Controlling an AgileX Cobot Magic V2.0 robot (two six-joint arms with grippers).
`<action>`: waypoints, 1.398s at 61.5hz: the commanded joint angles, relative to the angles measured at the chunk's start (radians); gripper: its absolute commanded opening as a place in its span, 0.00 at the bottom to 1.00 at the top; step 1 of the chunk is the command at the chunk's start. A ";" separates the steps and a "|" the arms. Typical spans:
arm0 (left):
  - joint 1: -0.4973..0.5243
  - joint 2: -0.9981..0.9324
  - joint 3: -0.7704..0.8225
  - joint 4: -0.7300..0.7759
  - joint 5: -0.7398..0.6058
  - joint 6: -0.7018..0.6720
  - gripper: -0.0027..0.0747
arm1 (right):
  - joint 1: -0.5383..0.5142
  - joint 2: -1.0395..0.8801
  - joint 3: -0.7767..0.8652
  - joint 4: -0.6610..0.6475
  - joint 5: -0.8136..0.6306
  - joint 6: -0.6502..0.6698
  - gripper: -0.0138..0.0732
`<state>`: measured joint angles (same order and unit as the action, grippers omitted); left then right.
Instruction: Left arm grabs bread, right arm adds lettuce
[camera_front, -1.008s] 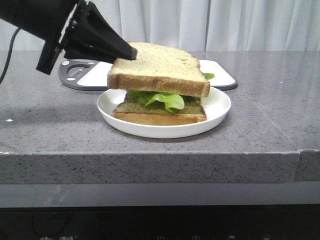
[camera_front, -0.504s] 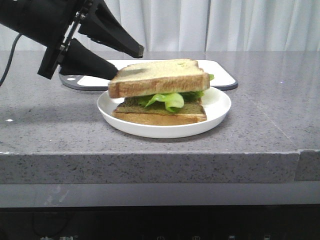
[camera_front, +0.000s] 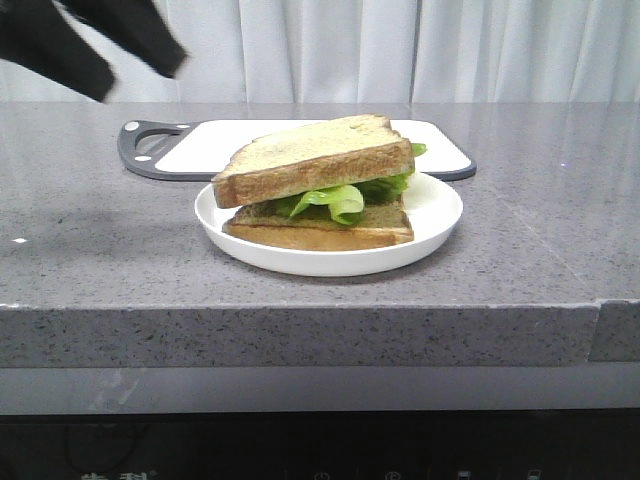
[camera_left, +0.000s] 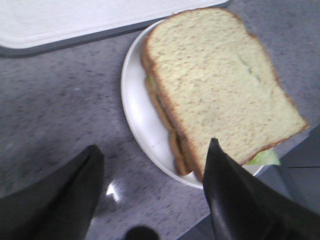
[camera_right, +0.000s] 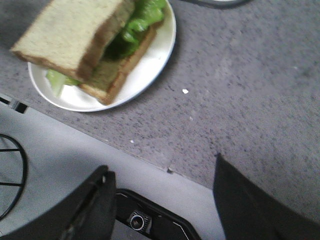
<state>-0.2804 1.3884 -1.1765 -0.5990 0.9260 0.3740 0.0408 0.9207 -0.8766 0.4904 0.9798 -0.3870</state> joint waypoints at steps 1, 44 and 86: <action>-0.007 -0.107 -0.031 0.163 -0.027 -0.149 0.60 | -0.007 -0.010 -0.053 -0.095 -0.009 0.103 0.67; -0.007 -0.668 0.311 0.593 -0.190 -0.447 0.60 | -0.007 -0.306 0.001 -0.367 -0.100 0.311 0.67; -0.007 -0.792 0.447 0.593 -0.348 -0.447 0.01 | -0.007 -0.399 0.057 -0.400 -0.139 0.311 0.02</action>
<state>-0.2804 0.5924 -0.7026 0.0000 0.6712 -0.0632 0.0408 0.5186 -0.7994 0.0971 0.9128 -0.0741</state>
